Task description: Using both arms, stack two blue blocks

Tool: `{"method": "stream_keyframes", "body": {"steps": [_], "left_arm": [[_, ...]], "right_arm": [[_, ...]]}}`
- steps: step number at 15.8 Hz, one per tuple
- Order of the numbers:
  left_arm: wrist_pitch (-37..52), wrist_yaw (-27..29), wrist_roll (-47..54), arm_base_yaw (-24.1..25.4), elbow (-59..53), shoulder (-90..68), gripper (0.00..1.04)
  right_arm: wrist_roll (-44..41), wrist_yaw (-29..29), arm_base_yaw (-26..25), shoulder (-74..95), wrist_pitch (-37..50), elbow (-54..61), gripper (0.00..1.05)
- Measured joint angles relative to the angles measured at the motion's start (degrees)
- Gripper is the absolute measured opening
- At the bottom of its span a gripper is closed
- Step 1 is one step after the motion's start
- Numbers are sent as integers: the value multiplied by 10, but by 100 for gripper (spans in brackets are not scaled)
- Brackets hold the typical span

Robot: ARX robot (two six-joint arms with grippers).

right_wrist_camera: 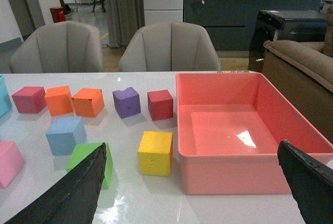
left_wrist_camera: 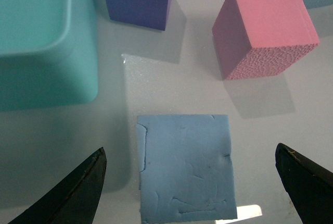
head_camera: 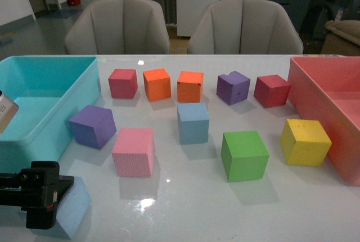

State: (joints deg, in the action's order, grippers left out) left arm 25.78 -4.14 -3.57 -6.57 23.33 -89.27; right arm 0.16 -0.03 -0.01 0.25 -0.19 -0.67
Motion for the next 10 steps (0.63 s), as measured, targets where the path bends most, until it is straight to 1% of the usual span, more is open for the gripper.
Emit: {"method": "stream_keyframes", "body": {"steps": [2,4,10], "left_arm": [[8,-2,-6,-1,0,-19,98],[21,12,-6,-1,1,-34,98],[45,11,-6,-8,3,-79,98]], "right_arm": [[0,0,0,0,0,0,98],[0,0,0,0,0,0,98],[0,0,0,0,0,0,98]]}}
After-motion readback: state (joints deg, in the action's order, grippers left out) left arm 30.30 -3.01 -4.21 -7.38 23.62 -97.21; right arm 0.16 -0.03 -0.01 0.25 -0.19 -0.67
